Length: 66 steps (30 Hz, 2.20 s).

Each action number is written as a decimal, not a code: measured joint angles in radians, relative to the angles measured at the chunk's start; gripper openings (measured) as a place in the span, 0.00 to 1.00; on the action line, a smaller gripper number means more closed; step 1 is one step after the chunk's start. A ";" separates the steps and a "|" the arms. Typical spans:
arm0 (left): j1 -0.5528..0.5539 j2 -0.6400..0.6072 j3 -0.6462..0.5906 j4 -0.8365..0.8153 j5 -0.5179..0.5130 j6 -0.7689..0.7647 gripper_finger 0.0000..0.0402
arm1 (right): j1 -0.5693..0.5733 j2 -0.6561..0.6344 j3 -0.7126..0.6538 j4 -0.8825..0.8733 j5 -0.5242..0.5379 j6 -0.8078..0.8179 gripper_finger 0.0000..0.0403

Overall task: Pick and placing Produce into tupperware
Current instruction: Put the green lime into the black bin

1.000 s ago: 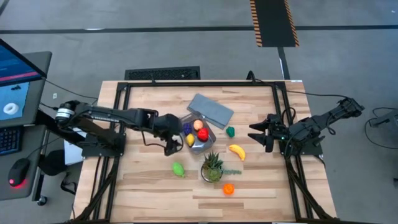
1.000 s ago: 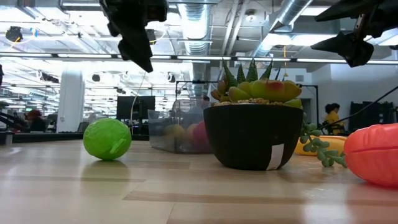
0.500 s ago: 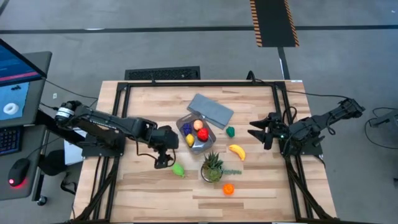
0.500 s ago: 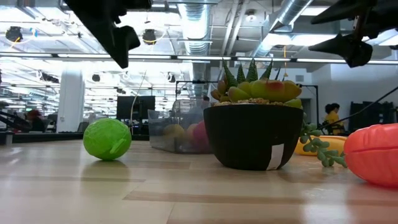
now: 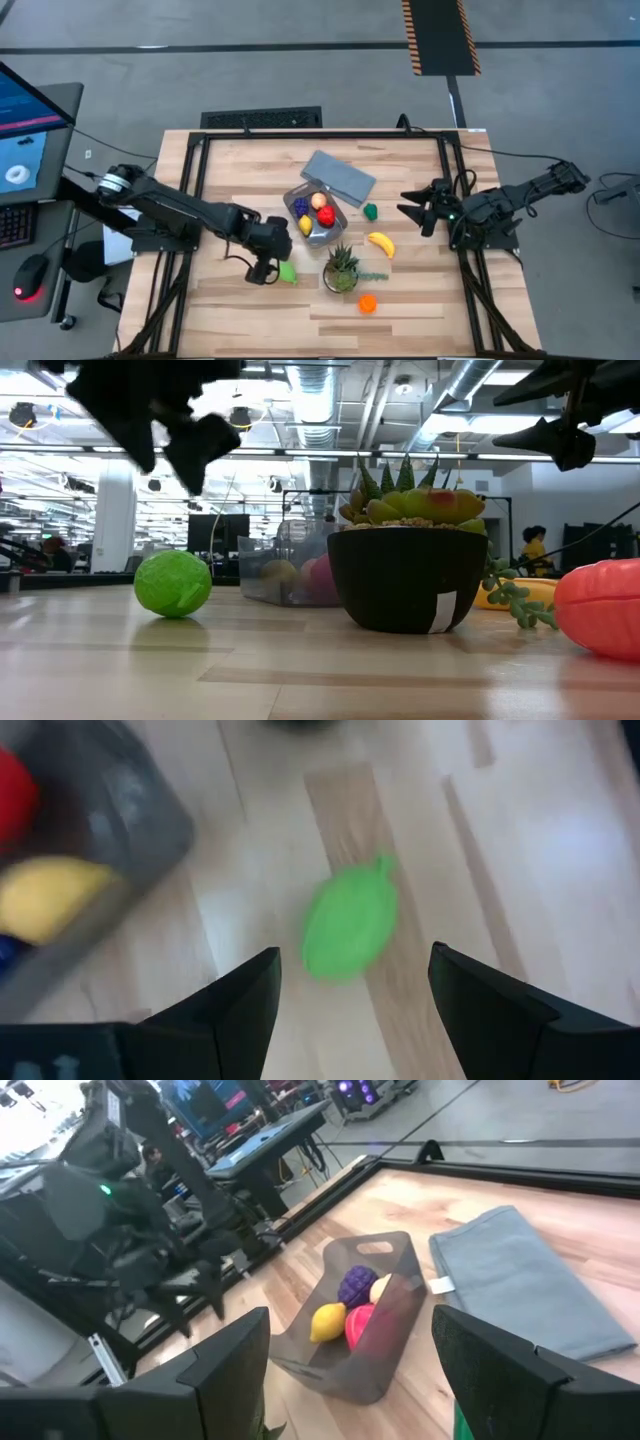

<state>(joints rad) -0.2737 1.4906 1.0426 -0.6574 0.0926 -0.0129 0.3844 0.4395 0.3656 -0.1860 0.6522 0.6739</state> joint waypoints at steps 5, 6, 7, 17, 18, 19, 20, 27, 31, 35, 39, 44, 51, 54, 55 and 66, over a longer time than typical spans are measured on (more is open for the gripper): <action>-0.016 0.088 0.008 0.018 -0.015 0.020 0.60 | 0.001 0.010 0.000 0.007 -0.014 0.000 0.75; -0.019 0.105 0.008 0.027 -0.016 0.023 0.60 | 0.001 0.012 0.000 0.008 -0.023 0.000 0.75; -0.024 0.118 0.009 0.027 -0.019 0.030 0.60 | 0.001 0.013 0.000 0.007 -0.027 0.004 0.75; -0.028 0.138 0.009 0.038 -0.021 0.036 0.61 | 0.001 0.026 0.000 -0.011 -0.027 0.033 0.75; -0.026 0.138 0.009 0.040 -0.021 0.036 0.62 | 0.001 0.026 0.000 -0.012 -0.027 0.033 0.75; -0.024 0.138 0.009 0.039 -0.021 0.036 0.63 | 0.001 0.026 0.000 -0.013 -0.027 0.033 0.75; -0.021 0.138 0.009 0.038 -0.021 0.039 0.64 | 0.001 0.026 0.000 -0.013 -0.027 0.033 0.75; -0.020 0.138 0.009 0.044 -0.055 0.108 0.71 | 0.001 0.026 0.000 -0.014 -0.028 0.034 0.75; -0.018 0.146 0.009 0.047 -0.054 0.131 0.72 | 0.001 0.026 0.000 -0.013 -0.028 0.034 0.75; -0.018 0.148 0.009 0.064 -0.059 0.133 0.73 | 0.001 0.026 0.000 -0.012 -0.028 0.034 0.75; -0.013 0.148 0.009 0.074 -0.071 0.132 0.73 | 0.001 0.026 0.000 -0.012 -0.028 0.034 0.75; -0.013 0.196 0.001 0.083 -0.045 0.126 0.73 | 0.001 0.026 0.000 -0.004 -0.027 0.034 0.75; -0.013 0.265 0.036 0.133 -0.024 0.107 0.72 | 0.001 0.026 0.000 0.000 -0.028 0.035 0.75; -0.013 0.283 0.036 0.140 -0.007 0.099 0.72 | 0.001 0.026 0.000 0.000 -0.029 0.035 0.75; -0.013 0.285 0.035 0.133 -0.007 0.097 0.72 | 0.001 0.026 0.000 0.001 -0.030 0.035 0.75; -0.013 0.297 0.035 0.135 0.005 0.057 0.65 | 0.001 0.026 0.000 0.006 -0.032 0.035 0.75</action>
<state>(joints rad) -0.2867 1.7878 1.0779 -0.5225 0.0978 0.0445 0.3855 0.4656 0.3656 -0.1797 0.6207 0.7086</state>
